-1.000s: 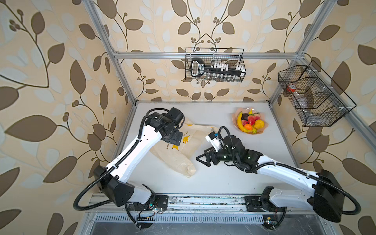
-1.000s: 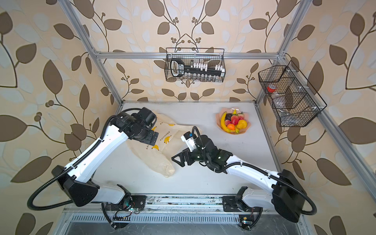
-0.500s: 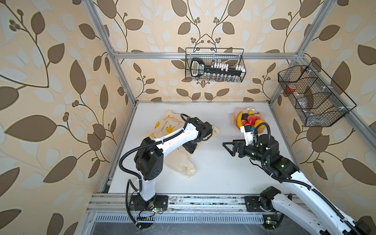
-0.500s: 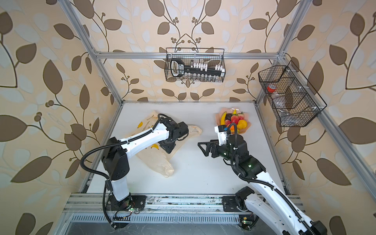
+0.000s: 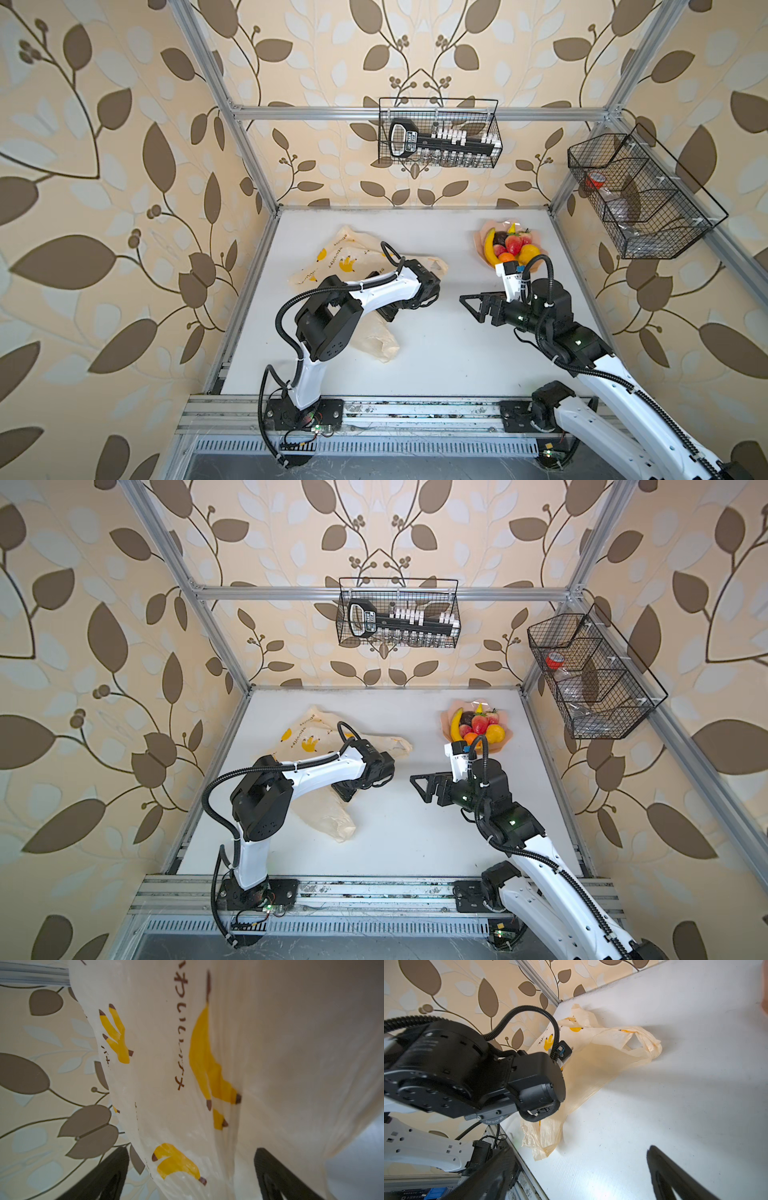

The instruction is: Place the fruits into the plastic bag

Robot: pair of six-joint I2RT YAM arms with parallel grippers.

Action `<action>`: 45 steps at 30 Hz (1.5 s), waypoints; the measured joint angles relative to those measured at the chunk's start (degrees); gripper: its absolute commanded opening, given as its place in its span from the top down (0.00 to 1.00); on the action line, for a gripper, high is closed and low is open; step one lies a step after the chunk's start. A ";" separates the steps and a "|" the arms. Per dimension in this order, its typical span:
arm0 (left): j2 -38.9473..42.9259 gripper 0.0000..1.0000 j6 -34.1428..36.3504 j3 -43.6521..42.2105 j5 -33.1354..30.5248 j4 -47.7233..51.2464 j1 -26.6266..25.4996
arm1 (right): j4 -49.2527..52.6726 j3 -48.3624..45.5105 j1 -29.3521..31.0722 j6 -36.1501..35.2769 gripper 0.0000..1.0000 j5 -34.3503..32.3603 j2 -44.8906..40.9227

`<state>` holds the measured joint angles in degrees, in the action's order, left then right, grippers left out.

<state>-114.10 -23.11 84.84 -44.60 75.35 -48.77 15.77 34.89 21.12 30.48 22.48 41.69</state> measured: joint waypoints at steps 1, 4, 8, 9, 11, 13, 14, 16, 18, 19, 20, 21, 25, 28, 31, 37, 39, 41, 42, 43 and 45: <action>0.00 0.04 -0.24 -0.66 -0.44 -0.46 0.00 | -0.17 -0.26 -0.35 0.00 0.00 0.26 -0.02; -0.02 0.07 -1.29 -2.62 -1.84 -2.03 0.04 | -0.33 -0.94 -1.40 0.02 0.00 1.16 -0.04; -0.02 0.27 -2.10 -4.11 -3.13 -3.52 0.07 | -0.46 -1.31 -2.27 0.02 0.00 2.01 -0.07; -0.02 0.36 -2.32 -4.37 -3.50 -3.89 0.07 | -0.48 -1.38 -2.34 0.00 0.00 2.14 -0.07; 0.00 0.46 -2.38 -4.85 -4.07 -4.63 0.09 | -0.48 -1.46 -2.51 0.00 0.00 2.27 -0.07; 0.04 0.58 -2.19 -5.46 -4.17 -5.33 0.15 | -0.46 -1.49 -2.56 -0.02 0.00 2.47 -0.09; 0.24 0.65 -2.19 -5.81 -4.24 -5.88 0.70 | -0.46 -1.51 -2.67 -0.02 0.00 2.58 -0.22; 1.22 0.75 -0.70 -6.47 -3.89 -6.84 1.33 | -0.44 -1.79 -2.97 -0.02 0.00 2.62 -0.92; 3.06 0.88 0.52 -6.69 -3.48 -7.50 2.45 | -0.37 -1.97 -3.26 0.00 0.00 2.60 -1.62; 4.02 0.93 1.40 -6.71 -3.30 -7.80 3.02 | -0.39 -1.99 -3.28 0.00 0.00 2.60 -1.81; 5.33 0.97 2.10 -6.71 -2.95 -8.04 3.69 | -0.37 -2.03 -3.30 0.02 0.00 2.60 -1.95; 6.64 0.99 2.73 -6.71 -2.43 -8.20 4.28 | -0.37 -2.08 -3.30 0.02 0.00 2.60 -1.99; 11.96 1.00 5.07 -6.62 0.50 -8.35 6.78 | -0.11 -2.29 -3.30 0.22 0.00 2.49 -2.10; 15.10 1.00 6.27 -5.22 4.15 -7.17 8.92 | 0.11 -2.29 -3.30 0.50 0.00 2.05 -2.14; 16.94 1.00 7.10 -2.51 8.44 -5.81 11.04 | 0.85 -2.29 -3.30 1.09 0.00 1.01 -1.79; 19.19 1.00 7.93 4.15 18.93 -2.84 15.13 | 2.36 -2.29 -3.30 2.25 0.00 -0.94 2.36; 19.54 1.00 7.91 5.95 22.71 -2.05 16.52 | 2.43 -2.27 -3.30 2.80 0.00 -1.49 4.44; 19.71 1.00 7.89 7.69 26.93 -1.40 17.92 | 2.47 -2.21 -3.39 3.15 0.00 -2.16 6.88; 19.74 1.00 7.85 8.46 29.05 -1.22 18.60 | 2.60 -1.95 -3.52 3.19 0.00 -2.47 8.35; 19.74 1.00 7.80 9.25 31.06 -0.94 19.21 | 3.06 -1.36 -3.72 3.23 0.00 -2.86 9.81; 19.74 1.00 7.69 10.97 34.40 -0.37 20.24 | 4.39 0.81 -4.68 3.21 0.00 -3.93 13.07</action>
<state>-94.37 -15.42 95.81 -10.20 74.98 -28.53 20.16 35.70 16.45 33.69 18.55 54.76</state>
